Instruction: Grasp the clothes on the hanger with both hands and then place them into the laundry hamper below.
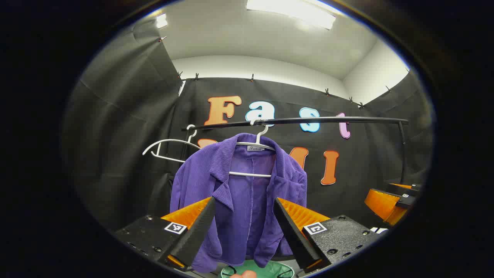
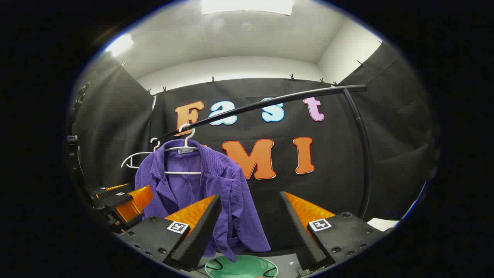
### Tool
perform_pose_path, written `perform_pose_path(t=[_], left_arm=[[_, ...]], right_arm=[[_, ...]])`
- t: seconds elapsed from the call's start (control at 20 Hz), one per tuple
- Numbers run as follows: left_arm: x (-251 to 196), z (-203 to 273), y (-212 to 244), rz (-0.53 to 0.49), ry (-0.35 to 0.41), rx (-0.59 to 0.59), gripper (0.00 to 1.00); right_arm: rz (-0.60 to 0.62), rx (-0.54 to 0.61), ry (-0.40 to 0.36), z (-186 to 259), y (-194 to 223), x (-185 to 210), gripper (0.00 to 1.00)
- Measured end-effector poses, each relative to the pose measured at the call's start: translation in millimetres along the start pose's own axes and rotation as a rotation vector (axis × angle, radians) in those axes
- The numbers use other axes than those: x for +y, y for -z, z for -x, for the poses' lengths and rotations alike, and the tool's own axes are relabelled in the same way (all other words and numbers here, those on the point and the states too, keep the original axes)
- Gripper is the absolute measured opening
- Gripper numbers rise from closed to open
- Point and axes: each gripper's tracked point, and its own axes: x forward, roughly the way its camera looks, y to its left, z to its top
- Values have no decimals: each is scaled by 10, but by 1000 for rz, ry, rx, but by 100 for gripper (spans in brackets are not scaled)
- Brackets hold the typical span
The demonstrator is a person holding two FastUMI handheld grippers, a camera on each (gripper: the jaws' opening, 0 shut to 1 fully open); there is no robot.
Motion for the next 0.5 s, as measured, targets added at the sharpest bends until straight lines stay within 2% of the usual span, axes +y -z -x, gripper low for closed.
perform_pose_path(t=[0.5], left_arm=[[29,47,41,3,-7,13,95]], right_arm=[[12,-2,18,39,-1,-72,98]])
